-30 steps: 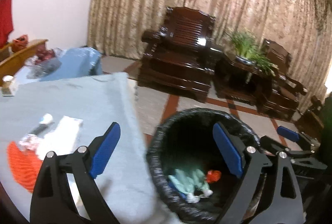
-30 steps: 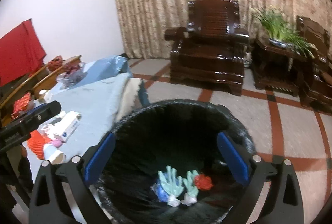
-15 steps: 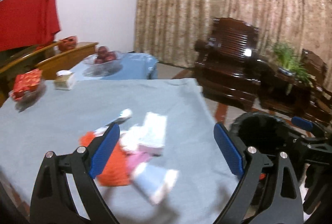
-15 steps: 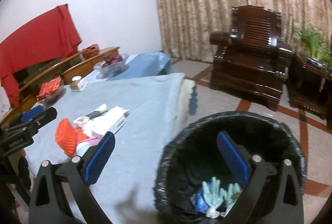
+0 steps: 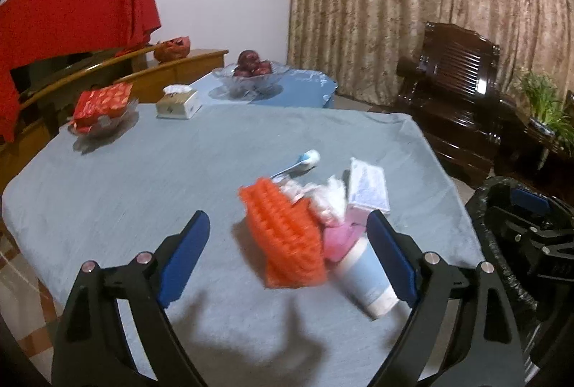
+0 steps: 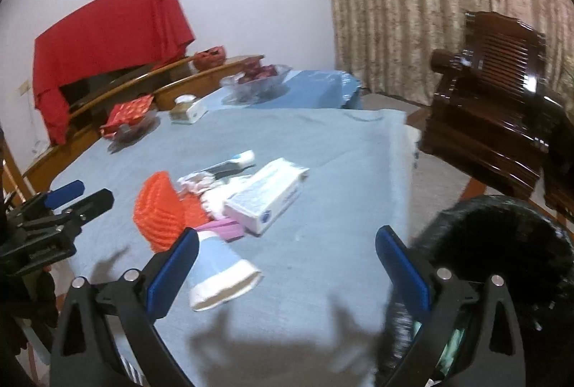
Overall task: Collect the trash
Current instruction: 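Return both tools to the table above the orange foam net and paper cup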
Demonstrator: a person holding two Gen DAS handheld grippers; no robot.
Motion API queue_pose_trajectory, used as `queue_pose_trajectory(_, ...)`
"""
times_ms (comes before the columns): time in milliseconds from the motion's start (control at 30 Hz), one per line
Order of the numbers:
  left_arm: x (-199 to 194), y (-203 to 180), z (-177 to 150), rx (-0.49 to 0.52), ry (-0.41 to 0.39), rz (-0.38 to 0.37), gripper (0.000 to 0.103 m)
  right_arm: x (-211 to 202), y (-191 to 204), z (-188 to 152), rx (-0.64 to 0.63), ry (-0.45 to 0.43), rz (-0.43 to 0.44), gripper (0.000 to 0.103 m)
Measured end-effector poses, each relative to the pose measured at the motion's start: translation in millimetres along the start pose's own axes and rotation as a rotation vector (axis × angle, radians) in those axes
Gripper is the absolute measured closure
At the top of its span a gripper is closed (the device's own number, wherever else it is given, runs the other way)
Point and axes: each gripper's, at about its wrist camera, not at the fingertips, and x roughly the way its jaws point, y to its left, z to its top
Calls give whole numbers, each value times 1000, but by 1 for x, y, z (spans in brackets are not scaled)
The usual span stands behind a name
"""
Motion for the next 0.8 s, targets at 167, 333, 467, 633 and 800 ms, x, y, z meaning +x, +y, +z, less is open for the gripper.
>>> queue_pose_trajectory(167,9,16,-9,-34,27,27,17,25,27,-5,-50,41,52,6)
queue_pose_trajectory(333,13,29,-16,-47,40,47,17,49,52,-17,-83,94,90,6)
queue_pose_trajectory(467,18,37,-22,-57,56,58,17,66,62,-25,-110,124,80,6)
queue_pose_trajectory(633,23,45,-27,-72,73,62,17,85,70,-33,-142,171,70,6)
queue_pose_trajectory(800,26,45,-28,-76,81,52,17,98,74,-39,-165,214,55,6)
